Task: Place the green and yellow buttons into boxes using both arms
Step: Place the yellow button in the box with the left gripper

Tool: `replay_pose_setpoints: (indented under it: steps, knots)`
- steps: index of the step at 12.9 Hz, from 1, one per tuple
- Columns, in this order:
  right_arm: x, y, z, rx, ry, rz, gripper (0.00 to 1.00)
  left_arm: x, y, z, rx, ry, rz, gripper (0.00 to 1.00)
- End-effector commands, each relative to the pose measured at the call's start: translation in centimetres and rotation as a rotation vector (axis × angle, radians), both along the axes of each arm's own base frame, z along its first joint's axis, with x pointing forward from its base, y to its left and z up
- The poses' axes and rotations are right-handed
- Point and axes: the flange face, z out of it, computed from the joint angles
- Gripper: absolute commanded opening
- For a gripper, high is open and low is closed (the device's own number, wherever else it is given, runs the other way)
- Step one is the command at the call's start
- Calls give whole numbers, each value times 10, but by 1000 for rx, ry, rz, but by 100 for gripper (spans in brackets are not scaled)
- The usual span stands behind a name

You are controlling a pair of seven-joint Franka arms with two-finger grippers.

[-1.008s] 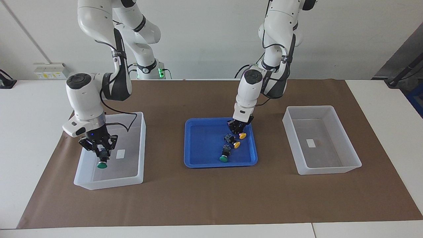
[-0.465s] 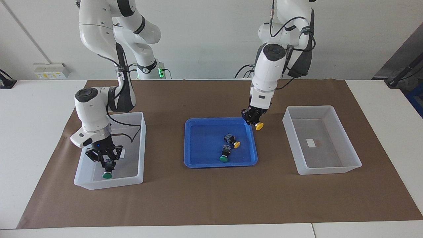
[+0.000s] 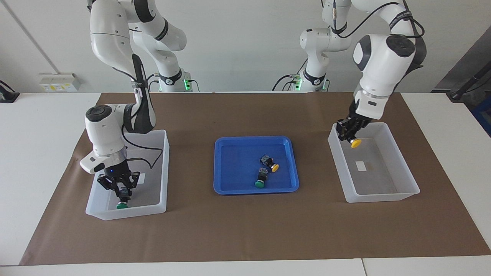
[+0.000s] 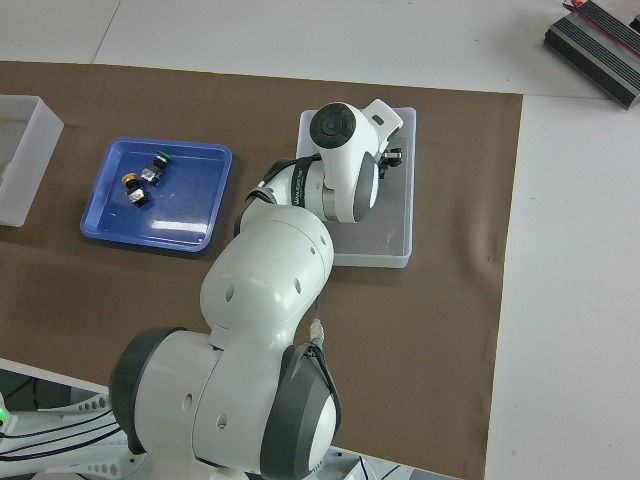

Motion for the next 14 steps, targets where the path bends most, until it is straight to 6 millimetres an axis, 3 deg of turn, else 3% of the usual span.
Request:
replay_pose_setpoints:
  steps: [1, 2, 4, 6, 8, 12, 14]
  knots:
    - [6, 2, -2, 11, -15, 19, 56, -5, 48, -32, 2, -33, -80, 0]
    - [7, 5, 3, 12, -23, 19, 84, -8, 67, -53, 11, -44, -109, 0]
    - [8, 9, 24, 6, -34, 24, 87, -22, 90, -93, 29, -60, -174, 0]
    - [4, 22, 51, 9, -25, 34, 97, -35, 91, -115, 31, -40, -205, 0]
    - [-3, 38, 86, 19, -8, 20, 100, -42, 92, -138, 34, -35, -240, 0]
    - [-23, 98, 135, 57, 31, -16, 100, -43, 94, -165, 33, -24, -257, 0]
    - [-27, 143, 148, 94, 60, -70, 100, -43, 94, -169, 32, -21, -260, 16]
